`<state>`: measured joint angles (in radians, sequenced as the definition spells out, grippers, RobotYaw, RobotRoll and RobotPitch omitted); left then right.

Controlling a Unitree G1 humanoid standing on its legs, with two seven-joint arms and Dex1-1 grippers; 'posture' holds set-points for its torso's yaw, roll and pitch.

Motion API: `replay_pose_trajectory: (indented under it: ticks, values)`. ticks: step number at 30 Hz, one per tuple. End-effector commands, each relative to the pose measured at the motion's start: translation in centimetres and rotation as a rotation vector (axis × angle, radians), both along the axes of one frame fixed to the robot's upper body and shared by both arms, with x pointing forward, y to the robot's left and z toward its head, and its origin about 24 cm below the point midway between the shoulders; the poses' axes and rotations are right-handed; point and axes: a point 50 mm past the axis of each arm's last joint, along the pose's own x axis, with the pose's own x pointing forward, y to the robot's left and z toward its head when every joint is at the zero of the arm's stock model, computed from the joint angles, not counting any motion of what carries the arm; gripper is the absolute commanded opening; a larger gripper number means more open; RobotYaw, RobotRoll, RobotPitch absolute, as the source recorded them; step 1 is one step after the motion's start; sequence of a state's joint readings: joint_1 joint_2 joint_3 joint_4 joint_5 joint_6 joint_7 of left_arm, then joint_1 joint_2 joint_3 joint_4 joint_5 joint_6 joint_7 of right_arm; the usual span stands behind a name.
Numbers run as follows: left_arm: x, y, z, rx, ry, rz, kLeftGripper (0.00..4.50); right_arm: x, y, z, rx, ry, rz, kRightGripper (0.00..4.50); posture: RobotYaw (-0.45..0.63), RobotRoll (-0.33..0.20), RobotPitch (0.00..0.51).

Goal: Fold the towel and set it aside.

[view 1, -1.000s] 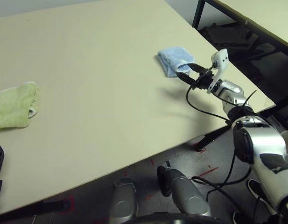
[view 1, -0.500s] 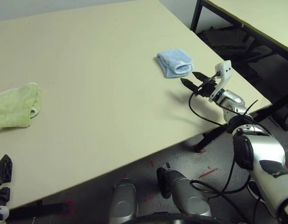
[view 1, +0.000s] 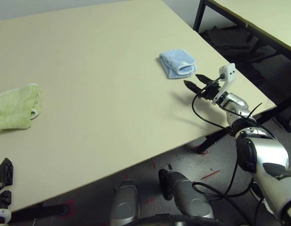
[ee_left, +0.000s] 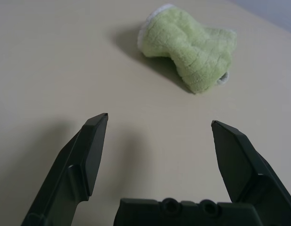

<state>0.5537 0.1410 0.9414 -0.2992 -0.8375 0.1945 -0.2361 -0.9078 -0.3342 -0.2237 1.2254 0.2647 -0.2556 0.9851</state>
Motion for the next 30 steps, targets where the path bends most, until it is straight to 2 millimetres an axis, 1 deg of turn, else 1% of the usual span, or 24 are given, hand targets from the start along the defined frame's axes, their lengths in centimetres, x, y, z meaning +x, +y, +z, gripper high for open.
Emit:
replay_pose_trajectory:
  ticks: [1,9,17,19,21,30]
  values:
    - [-0.72,0.19,-0.33,0.000,0.030,0.037,4.48,-0.17,-0.41,-0.47,0.003,0.028,-0.008,4.50,0.03,0.000,0.151]
    - [-0.97,0.30,-0.35,0.006,0.048,0.051,4.48,-0.32,-0.48,-0.54,0.011,0.040,0.021,4.50,0.04,0.000,0.151]
    - [-1.10,0.35,0.00,0.027,0.061,0.049,4.48,-0.39,-0.64,-0.63,-0.007,0.032,0.014,4.50,0.04,0.000,0.149]
    - [-1.32,0.63,0.14,-0.002,-0.002,0.091,4.48,-0.34,-0.61,-0.56,-0.004,0.028,0.008,4.50,0.04,0.000,0.150]
    - [-1.41,0.73,0.16,-0.003,-0.008,0.097,4.48,-0.33,-0.53,-0.50,-0.006,0.023,0.014,4.50,0.04,0.000,0.146]
    - [-0.99,0.82,-0.10,0.043,0.051,0.057,4.48,-0.25,-0.42,-0.31,-0.008,0.008,0.012,4.50,0.04,0.000,0.147]
